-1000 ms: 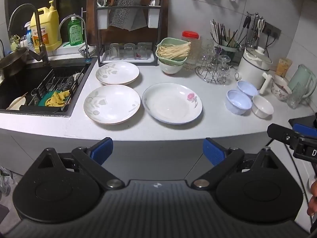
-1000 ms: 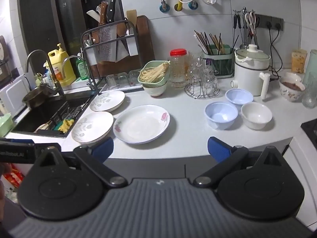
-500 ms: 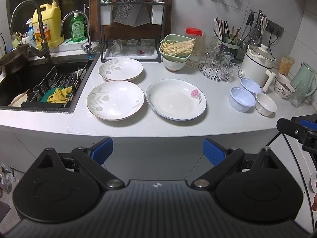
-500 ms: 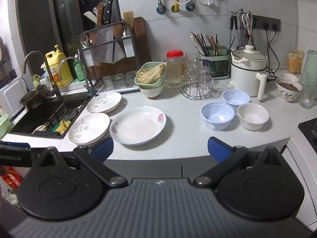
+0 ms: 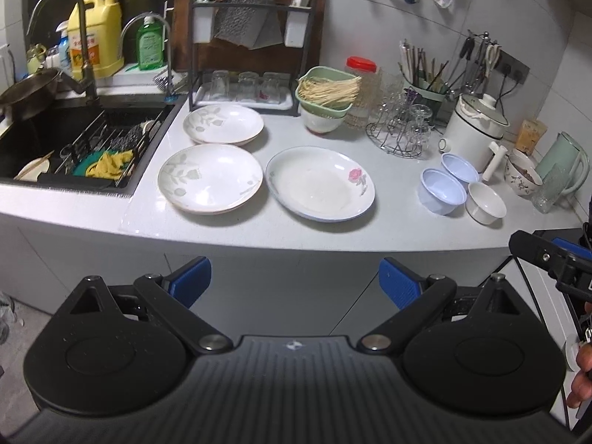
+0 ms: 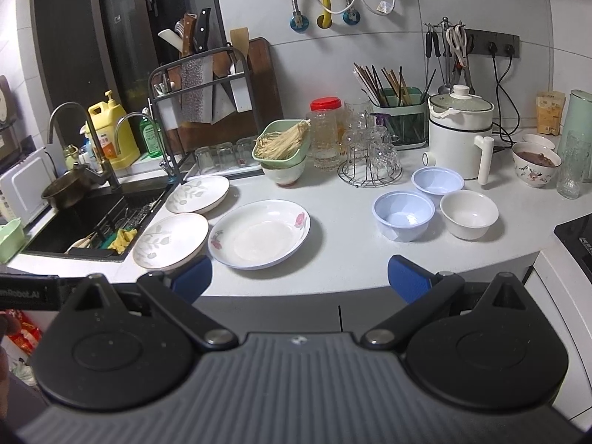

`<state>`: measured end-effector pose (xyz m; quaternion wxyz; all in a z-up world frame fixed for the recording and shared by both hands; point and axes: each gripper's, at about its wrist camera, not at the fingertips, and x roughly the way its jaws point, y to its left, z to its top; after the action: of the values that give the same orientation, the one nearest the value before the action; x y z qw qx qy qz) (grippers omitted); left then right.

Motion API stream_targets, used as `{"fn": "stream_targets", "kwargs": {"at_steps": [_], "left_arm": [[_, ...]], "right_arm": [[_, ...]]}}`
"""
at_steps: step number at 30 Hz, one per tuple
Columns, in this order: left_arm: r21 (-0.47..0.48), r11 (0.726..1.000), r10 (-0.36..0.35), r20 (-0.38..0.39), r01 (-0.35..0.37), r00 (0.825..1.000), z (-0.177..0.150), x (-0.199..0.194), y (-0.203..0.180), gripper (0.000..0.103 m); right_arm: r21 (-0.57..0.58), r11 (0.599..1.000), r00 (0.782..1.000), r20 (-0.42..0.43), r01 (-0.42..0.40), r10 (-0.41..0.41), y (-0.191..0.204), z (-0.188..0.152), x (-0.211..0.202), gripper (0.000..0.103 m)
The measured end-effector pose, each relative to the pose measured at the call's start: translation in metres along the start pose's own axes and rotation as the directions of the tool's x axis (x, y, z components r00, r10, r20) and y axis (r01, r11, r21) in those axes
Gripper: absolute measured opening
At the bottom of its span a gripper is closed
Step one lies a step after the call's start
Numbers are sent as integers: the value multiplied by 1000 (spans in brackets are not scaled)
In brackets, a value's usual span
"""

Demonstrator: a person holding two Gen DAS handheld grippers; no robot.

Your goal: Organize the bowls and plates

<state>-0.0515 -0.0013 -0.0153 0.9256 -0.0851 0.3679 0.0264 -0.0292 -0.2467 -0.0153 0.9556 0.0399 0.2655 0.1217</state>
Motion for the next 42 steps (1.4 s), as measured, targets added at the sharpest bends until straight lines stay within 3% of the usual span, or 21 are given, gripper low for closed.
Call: {"fn": "stream_targets", "kwargs": {"at_steps": [5,22,32,42], "left_arm": [[-28,1000,1,2,-1,1000,1,2,1,99],[58,997,-52,-52,55,997,9,28,-15,99],[92,995,-33,-31,36,999,17,36,-26,99],[40,999,-6,-61,8,998,24,49,-20,99]], "right_arm": [[14,1000,1000,0,-3,3,-5,-2,1,103],[27,1000,999,40,11,-12,-15,-4,5,103],[27,999,999,39,19,-20,-19,-3,14,103],[35,999,1000,11,-23,23,-22,-1,26,103]]}}
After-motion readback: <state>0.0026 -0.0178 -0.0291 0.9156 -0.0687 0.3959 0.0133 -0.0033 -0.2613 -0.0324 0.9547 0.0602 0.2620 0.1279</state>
